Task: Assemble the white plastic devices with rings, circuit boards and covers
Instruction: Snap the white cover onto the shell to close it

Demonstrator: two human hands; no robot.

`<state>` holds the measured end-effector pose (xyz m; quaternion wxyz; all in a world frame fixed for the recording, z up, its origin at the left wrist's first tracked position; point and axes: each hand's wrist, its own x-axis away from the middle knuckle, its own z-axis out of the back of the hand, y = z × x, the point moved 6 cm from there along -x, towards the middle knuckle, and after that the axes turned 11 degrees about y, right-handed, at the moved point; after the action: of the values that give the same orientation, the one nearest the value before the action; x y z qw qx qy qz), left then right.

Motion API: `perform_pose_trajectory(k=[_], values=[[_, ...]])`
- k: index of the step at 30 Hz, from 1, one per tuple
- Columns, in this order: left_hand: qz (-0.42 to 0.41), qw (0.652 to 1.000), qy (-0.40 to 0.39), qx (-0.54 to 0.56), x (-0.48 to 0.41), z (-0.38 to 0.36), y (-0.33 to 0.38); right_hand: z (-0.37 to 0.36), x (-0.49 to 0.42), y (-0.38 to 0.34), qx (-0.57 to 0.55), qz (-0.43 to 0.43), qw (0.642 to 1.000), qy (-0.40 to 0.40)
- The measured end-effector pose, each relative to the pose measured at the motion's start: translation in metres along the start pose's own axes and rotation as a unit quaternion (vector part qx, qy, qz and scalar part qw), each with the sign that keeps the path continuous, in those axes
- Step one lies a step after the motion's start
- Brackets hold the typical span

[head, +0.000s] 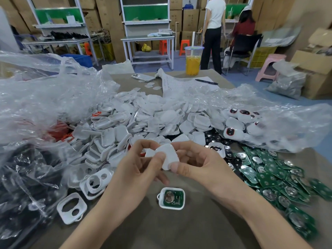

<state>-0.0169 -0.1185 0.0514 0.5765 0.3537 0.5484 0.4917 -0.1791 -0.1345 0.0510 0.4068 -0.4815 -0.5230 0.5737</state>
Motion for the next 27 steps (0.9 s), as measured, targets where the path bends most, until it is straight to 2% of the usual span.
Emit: perform_pose_trajectory(k=[6,11,18,27], values=[[0.0,1.0,0.001,-0.019,-0.001,0.0004,-0.0026,0.0009,-0.0032,0.0012,0.008,0.011,1.0,0.016],[-0.036,0.998,0.019,-0.053,0.0008,0.0001,-0.0007,0.0066,-0.005,0.0054,0.035,0.026,0.998,0.045],[-0.046,0.996,0.039,-0.063,-0.0008,0.005,0.0002,0.0055,-0.0044,0.0041,0.051,0.032,0.997,0.042],[0.008,1.0,0.02,0.017,-0.0033,0.0022,0.0037,0.0011,-0.0041,0.0055,0.033,0.019,0.999,0.012]])
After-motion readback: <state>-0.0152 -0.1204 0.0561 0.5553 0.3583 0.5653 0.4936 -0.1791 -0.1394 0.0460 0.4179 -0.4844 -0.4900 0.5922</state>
